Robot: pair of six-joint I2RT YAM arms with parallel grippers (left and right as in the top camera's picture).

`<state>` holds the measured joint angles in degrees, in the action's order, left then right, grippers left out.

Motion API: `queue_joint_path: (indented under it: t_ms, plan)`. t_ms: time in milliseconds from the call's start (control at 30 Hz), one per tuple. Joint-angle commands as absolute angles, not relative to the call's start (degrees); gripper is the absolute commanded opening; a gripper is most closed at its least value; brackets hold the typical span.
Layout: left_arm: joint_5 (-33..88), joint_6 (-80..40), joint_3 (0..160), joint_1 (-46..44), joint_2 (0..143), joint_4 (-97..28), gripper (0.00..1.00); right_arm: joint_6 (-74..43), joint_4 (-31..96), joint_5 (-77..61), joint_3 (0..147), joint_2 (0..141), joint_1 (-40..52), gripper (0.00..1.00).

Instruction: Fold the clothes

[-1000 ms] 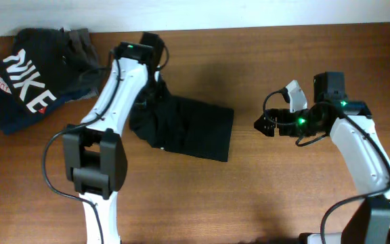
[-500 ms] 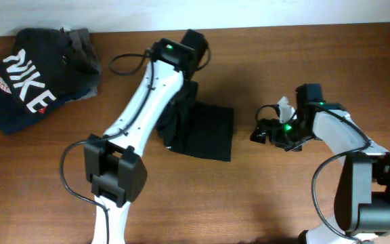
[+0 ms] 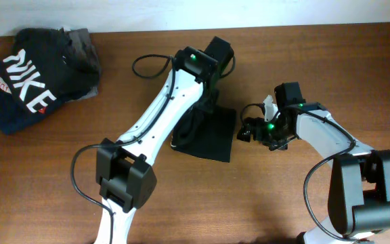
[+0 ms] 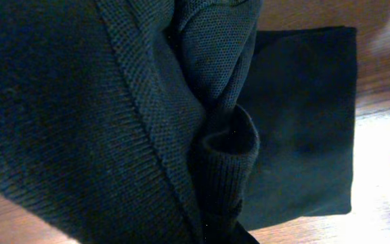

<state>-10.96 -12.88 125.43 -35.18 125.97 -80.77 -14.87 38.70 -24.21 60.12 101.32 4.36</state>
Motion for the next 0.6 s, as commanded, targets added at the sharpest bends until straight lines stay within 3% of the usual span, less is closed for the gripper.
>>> queue_joint_path:
  t_ms: [0,567]
  plan:
    - [-9.65,-13.45,126.41,-36.14,125.89,-80.38,0.06,-17.02,38.72,-22.85,60.05,101.62,2.11,0.97]
    - [-7.29,-13.43,115.20,-37.93,126.65,-72.40,0.12,-15.49,40.71,-23.31,60.05,101.62,-1.23,0.98]
